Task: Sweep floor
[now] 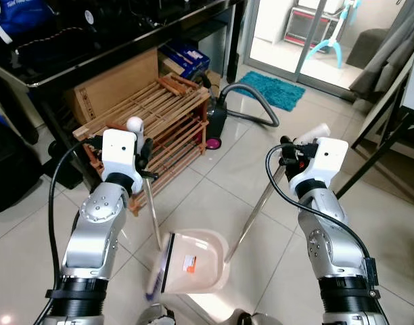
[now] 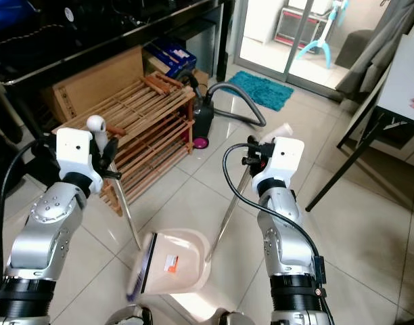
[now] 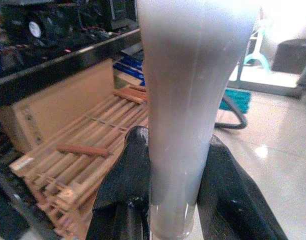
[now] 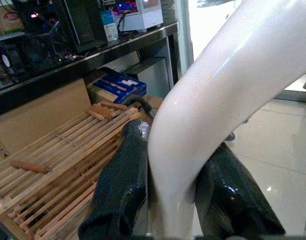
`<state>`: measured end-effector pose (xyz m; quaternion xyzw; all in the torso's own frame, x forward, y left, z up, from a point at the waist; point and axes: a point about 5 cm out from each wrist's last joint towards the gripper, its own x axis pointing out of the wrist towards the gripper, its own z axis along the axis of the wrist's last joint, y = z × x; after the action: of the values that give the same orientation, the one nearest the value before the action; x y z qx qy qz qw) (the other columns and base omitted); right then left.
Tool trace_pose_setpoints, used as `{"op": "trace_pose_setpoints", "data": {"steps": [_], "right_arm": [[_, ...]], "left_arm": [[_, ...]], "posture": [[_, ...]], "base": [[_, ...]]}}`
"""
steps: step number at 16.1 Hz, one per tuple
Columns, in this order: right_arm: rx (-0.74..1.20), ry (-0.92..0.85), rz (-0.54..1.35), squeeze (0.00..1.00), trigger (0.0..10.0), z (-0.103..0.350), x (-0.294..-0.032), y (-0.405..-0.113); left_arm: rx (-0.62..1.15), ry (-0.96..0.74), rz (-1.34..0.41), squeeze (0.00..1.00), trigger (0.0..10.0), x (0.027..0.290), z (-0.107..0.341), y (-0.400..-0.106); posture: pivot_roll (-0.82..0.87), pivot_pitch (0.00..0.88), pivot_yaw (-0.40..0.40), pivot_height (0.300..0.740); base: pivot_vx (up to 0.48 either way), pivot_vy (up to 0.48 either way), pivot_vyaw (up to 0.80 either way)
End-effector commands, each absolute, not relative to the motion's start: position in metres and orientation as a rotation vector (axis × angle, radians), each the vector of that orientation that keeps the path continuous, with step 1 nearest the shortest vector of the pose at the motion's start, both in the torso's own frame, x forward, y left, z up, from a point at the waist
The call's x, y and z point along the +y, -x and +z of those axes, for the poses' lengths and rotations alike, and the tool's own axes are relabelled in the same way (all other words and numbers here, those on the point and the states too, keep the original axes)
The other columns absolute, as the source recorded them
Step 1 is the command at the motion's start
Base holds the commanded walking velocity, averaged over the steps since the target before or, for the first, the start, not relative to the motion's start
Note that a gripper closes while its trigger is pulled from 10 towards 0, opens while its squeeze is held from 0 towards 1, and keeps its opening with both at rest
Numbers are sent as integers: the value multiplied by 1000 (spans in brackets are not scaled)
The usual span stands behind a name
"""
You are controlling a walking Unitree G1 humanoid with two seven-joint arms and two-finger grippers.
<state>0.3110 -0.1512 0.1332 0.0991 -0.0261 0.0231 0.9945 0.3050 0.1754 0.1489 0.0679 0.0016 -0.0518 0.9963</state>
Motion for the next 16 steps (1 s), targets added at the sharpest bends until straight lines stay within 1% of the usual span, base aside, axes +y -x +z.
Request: {"op": "trace_pose_setpoints", "data": {"steps": [1, 3, 5, 8, 11, 14, 16], "right_arm": [[-100, -206, 70, 0, 10000, 145, -149, -310], [-91, -195, 84, 0, 10000, 144, -145, -310], [-60, -199, 56, 0, 10000, 139, -148, -309], [-40, -203, 15, 0, 10000, 135, -155, -307], [-80, -176, -23, 0, 10000, 141, -161, -306], [-172, -197, -43, 0, 10000, 163, -168, -308], [-189, -194, -77, 0, 10000, 168, -175, -307]], "left_arm": [[-32, -202, -74, 0, 10000, 180, 156, -305], [-73, -214, -57, 0, 10000, 183, 159, -304], [-62, -197, -59, 0, 10000, 183, 158, -304], [-62, -200, -76, 0, 10000, 183, 157, -303], [-61, -225, -77, 0, 10000, 184, 158, -302], [-97, -225, -57, 0, 10000, 191, 169, -305], [-87, -220, -51, 0, 10000, 193, 171, -306]], "posture": [[54, 53, 5, 740], [55, 56, 4, 740], [49, 57, 8, 740], [47, 60, 10, 740], [48, 63, 11, 740], [48, 64, 13, 740], [47, 66, 15, 740]], "base": [[0, 0, 0], [0, 0, 0], [0, 0, -209], [0, 0, -796], [0, 0, -800], [0, 0, -800], [0, 0, -800]]}}
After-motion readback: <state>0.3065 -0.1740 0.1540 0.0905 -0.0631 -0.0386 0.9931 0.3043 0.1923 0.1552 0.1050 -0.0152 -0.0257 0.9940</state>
